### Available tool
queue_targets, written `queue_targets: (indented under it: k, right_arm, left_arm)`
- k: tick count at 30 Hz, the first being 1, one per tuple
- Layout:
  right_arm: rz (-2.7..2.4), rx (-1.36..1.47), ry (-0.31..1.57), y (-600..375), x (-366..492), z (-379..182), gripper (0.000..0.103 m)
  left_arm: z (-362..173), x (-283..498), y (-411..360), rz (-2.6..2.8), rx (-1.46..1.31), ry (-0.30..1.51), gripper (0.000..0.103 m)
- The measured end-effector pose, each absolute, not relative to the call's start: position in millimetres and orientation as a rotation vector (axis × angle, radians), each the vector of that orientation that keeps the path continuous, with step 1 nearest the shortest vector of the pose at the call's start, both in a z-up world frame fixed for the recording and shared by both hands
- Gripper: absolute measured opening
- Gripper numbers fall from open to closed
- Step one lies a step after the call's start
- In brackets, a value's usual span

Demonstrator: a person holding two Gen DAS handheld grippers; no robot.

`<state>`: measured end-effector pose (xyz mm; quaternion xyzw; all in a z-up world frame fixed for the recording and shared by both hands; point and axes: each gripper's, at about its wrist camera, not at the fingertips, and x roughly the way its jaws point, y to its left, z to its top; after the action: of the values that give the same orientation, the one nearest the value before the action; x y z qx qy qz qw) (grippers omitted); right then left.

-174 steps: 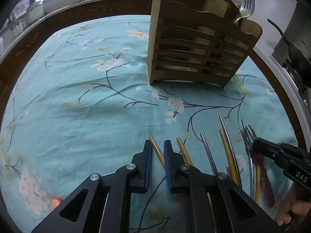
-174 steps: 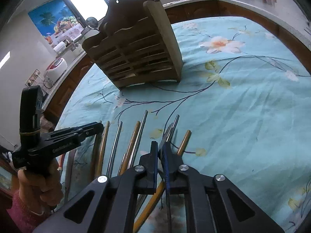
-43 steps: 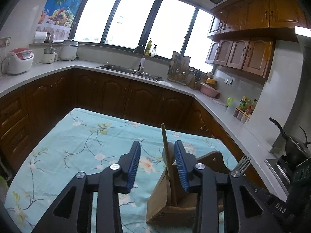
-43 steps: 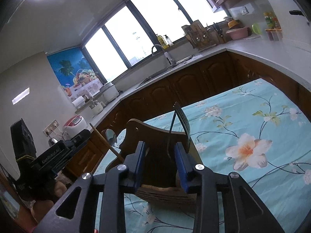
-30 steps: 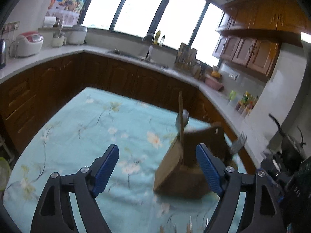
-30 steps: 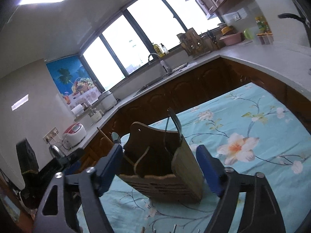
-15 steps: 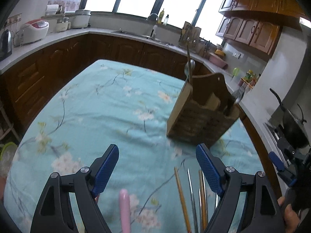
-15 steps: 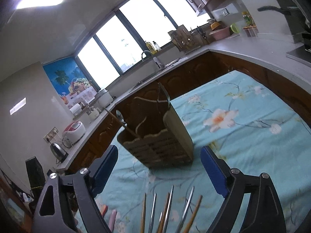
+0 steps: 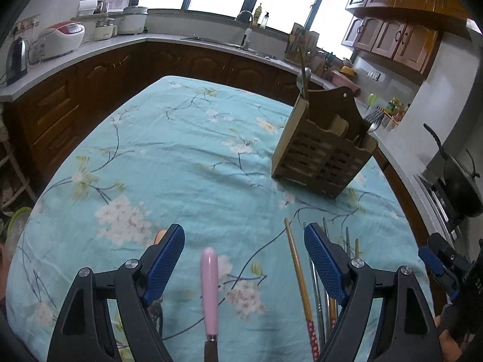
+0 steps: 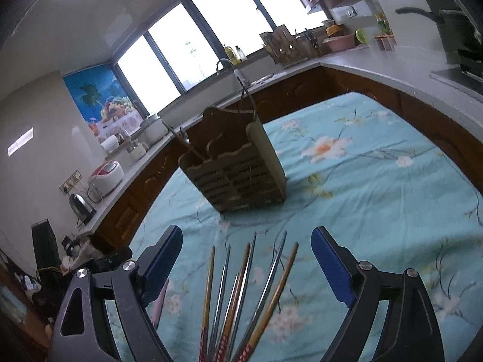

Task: Organize utensils
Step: 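Move both tools back over the remaining utensils, then close the left tool on a wooden chopstick while the right tool grasps a steel chopstick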

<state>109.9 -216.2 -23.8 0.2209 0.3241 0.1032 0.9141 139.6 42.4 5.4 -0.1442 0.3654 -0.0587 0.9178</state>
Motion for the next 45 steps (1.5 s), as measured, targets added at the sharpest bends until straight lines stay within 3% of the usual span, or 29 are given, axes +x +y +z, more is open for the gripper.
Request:
queue_targets:
  k: [29, 33, 35, 40, 45]
  right_arm:
    - [0.149, 0.317, 0.820, -200, 147, -54, 0.087]
    - [0.159, 0.294, 0.870, -196, 164, -65, 0.071]
    - [0.164, 0.286, 0.894, -193, 174, -70, 0.058]
    - [0.175, 0.276, 0.952, -189, 193, -82, 0.043]
    - [0.178, 0.268, 0.996, -190, 207, -92, 0.031]
  left_arm:
    - [-21, 192, 3, -0.115, -0.162, 0.889, 0.080]
    - [-25, 207, -8, -0.122, -0.130, 0.898, 0.079]
    - [-27, 215, -15, -0.126, -0.109, 0.902, 0.077]
    - [-36, 235, -24, -0.148, -0.090, 0.930, 0.070]
    - [-48, 251, -37, -0.176, -0.068, 0.970, 0.057]
